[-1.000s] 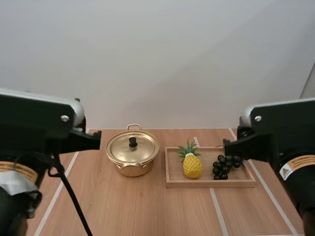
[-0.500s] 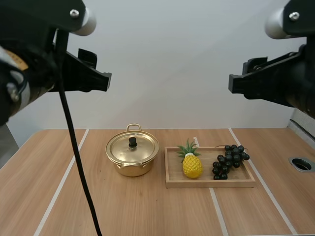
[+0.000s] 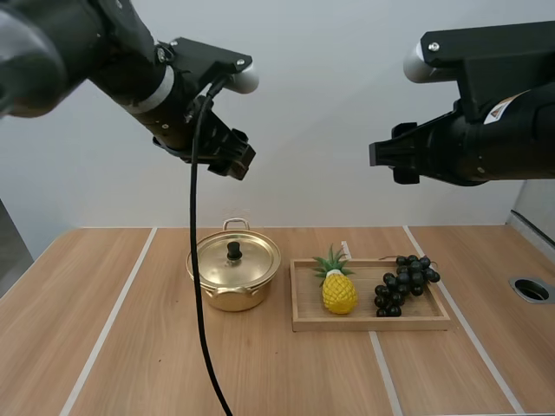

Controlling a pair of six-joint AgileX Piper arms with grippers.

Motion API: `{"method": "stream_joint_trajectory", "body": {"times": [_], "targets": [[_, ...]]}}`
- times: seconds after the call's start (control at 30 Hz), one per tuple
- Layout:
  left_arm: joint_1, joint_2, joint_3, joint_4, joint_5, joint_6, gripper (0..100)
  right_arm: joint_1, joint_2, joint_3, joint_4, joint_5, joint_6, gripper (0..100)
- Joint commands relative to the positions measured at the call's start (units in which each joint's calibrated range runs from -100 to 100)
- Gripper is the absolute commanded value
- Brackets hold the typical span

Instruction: Open the pot, put the pineapple inside, and close it

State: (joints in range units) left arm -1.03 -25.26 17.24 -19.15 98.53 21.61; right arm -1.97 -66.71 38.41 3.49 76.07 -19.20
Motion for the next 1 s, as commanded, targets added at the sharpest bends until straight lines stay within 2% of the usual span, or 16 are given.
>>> {"method": "stream_joint_trajectory", "body": {"times": [0.0, 0.47, 0.63, 0.97], "targets": [[0.05, 7.16, -3.03, -1.5, 1.47, 0.78, 100, -0.21, 0.0, -0.62, 0.71, -0.08, -0.4, 100], [0.05, 28.98, -3.87, 1.24, 1.47, 1.58, 100, -0.21, 0.0, -0.62, 0.62, 2.26, -0.4, 100], [0.05, 31.96, -3.87, 4.02, 1.47, 1.58, 100, -0.21, 0.0, -0.62, 0.74, 2.45, -0.4, 100], [0.05, 32.88, -3.87, 4.08, 1.47, 4.38, 100, -0.21, 0.0, -0.62, 0.85, 1.12, -0.4, 100]]}}
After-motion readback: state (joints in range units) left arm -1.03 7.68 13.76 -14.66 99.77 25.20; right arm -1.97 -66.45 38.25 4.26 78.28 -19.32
